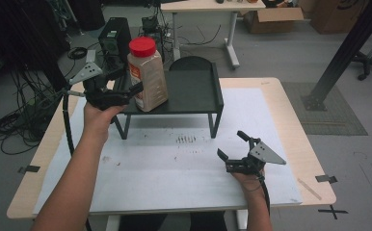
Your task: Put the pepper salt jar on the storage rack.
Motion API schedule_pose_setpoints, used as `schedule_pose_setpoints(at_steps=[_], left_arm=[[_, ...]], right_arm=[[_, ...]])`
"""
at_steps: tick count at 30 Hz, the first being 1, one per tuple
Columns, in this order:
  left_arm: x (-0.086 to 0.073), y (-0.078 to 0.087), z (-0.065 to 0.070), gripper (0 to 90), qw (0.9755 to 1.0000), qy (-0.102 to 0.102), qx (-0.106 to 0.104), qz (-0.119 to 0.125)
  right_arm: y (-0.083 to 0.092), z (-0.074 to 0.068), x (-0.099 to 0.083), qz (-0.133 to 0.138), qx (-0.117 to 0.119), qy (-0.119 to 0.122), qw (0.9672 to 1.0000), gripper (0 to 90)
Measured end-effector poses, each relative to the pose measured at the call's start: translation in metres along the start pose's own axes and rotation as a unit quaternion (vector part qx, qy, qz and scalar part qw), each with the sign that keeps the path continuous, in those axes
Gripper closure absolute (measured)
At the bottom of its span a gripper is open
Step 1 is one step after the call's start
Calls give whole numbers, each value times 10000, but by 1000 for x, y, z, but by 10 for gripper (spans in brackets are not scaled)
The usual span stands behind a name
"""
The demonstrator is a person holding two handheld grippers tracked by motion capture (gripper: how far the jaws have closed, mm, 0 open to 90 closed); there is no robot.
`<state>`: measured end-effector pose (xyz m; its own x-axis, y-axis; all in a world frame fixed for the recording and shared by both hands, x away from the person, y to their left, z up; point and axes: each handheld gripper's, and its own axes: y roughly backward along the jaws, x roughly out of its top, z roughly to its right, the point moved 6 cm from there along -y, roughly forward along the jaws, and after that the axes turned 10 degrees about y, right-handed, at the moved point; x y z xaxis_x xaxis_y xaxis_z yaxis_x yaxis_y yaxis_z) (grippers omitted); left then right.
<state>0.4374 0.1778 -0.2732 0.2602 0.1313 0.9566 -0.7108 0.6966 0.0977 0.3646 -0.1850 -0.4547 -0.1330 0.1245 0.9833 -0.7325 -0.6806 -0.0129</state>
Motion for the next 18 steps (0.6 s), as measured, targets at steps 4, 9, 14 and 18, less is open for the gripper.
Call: schedule_pose_setpoints(at_steps=[4, 9, 14, 18], left_arm=[[-5, 8, 2, 2, 10000, -80, -10, 8], [-13, 15, 1, 2, 9999, -62, -54, 59], [-20, 21, 4, 2, 9998, -128, -57, 107], [-27, 24, 7, 2, 9996, -263, -53, 121]], right_arm=[[0, 0, 0, -2, 1, 1, 10000, 0], [0, 0, 0, -2, 1, 4, 10000, 0], [0, 0, 0, -3, 2, 2, 10000, 0], [0, 0, 0, -9, 7, 2, 10000, 0]])
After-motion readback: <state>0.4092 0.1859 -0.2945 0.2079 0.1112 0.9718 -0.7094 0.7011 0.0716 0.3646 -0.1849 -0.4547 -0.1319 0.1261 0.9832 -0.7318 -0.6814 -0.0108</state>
